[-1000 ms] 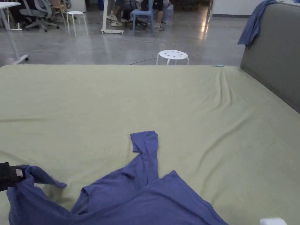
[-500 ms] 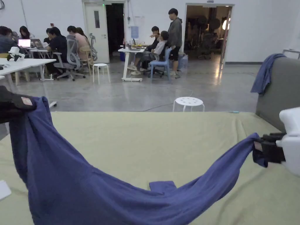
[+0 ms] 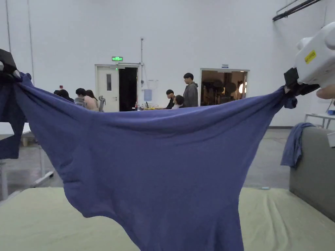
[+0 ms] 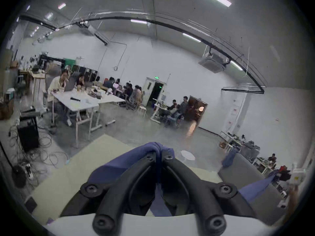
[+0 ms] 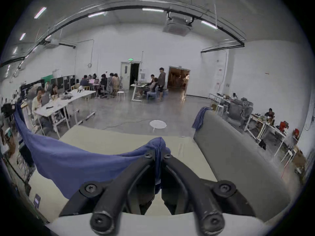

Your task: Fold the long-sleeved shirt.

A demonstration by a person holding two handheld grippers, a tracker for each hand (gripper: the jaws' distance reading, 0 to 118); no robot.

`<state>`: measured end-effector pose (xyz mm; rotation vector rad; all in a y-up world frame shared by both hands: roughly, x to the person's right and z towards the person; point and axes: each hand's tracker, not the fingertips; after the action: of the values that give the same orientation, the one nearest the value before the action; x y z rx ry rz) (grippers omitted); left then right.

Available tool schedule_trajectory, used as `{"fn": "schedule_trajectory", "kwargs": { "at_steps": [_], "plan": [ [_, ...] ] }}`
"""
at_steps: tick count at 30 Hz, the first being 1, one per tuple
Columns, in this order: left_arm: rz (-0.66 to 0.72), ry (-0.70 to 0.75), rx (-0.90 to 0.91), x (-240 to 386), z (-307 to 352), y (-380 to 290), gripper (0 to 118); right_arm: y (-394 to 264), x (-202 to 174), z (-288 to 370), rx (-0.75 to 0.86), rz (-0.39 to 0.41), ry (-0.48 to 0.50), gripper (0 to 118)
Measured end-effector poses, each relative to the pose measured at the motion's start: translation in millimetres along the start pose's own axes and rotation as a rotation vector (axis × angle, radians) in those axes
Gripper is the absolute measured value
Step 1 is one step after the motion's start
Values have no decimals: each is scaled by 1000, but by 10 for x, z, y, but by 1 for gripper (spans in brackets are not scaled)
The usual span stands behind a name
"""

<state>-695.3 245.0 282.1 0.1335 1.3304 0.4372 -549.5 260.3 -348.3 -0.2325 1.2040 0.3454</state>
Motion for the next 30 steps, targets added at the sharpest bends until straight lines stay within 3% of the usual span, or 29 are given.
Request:
{"fn": "schedule_trajectory", "kwargs": {
  "at_steps": [4,8,12,17,23,24,27,30],
  "plan": [
    [32,23,13,-10,-382,195,1,322,-77,-377,-3,-49,-17,1],
    [58,46,-3,-67,-860,112,1,395,-239,-795,-28,-39,-29,1],
    [28,48,-49,-110,-1146,-213,1,118,-370,-1273,-88,-36,-25,1],
    [28,79,-216,-390,-1486,-1237,1,-802,-463,-2035,-253,-29,12,1],
    [7,164,-452,-1026,-1760,-2506,1,-2570,-670,-2561,-524,-1,112,1],
    [0,171,-479,-1122,-1724,-2691,1,-2791,-561,-2669,-563,3,131,1],
    [-33,190,-575,-1547,-1683,-3015,1,-3511,-614,-2513,-640,42,159,1],
    [-52,177,-609,-1655,-1170,-3182,1,-3932,-531,-2199,-637,67,191,1]
  ]
}}
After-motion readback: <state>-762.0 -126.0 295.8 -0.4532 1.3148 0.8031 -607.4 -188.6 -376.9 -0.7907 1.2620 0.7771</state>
